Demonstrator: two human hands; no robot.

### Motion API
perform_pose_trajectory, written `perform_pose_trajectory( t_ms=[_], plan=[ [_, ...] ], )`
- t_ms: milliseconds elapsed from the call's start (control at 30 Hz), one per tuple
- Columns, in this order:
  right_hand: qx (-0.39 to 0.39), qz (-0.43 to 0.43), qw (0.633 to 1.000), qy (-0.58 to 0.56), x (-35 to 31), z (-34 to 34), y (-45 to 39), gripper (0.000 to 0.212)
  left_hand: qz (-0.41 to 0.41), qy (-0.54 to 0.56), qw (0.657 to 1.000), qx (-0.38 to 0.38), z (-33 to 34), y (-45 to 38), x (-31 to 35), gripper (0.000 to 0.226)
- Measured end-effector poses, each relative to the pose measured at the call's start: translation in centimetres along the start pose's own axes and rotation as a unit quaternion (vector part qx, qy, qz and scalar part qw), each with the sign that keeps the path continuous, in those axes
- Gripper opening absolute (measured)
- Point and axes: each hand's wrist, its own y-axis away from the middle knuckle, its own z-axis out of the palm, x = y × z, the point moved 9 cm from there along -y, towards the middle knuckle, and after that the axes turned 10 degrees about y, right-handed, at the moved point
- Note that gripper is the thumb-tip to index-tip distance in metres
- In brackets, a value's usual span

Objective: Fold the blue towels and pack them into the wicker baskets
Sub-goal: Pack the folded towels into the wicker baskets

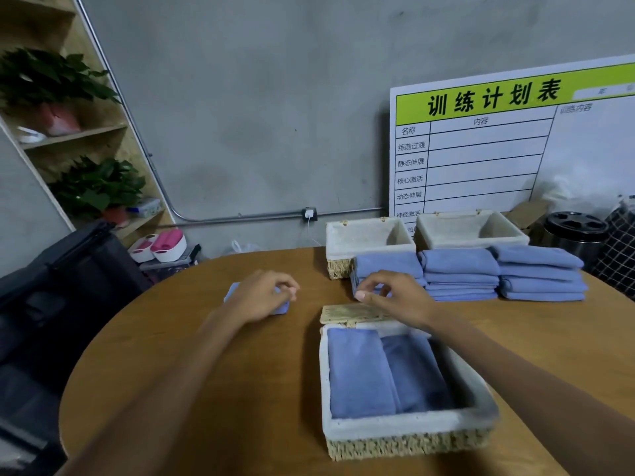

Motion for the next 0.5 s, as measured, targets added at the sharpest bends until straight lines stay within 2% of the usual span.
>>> perform_pose_trajectory(
  t_ms=[67, 133, 267, 333, 433, 500],
  plan=[
    [-0.007, 0.009, 1.000, 0.019, 0.7, 1.2, -1.9, 0.015, -0.014, -0.088, 0.996, 0.014, -0.9, -3.0, -3.5, 0.025],
    [-0.029, 0.019, 0.999, 0.041, 1.7, 2.8, -3.5, 0.018, -0.045, -0.130, 0.990, 0.001, -0.9, -6.2, -7.3, 0.030],
    [-0.049, 0.028, 0.997, 0.060, 3.3, 5.5, -6.2, 0.022, -0.107, -0.235, 0.964, -0.070, 0.4, -11.9, -15.2, 0.042],
    [-0.049, 0.027, 0.996, 0.074, 3.8, 6.1, -6.8, 0.024, -0.139, -0.251, 0.950, -0.123, 1.6, -13.6, -18.2, 0.050],
    [-0.032, 0.007, 0.993, 0.113, 3.9, 6.3, -6.6, 0.023, -0.135, -0.265, 0.935, -0.192, 3.3, -14.3, -18.7, 0.058],
    [-0.012, 0.002, 0.993, 0.121, 3.7, 5.8, -6.5, 0.022, -0.124, -0.281, 0.927, -0.217, 3.5, -14.0, -17.5, 0.053]
  ],
)
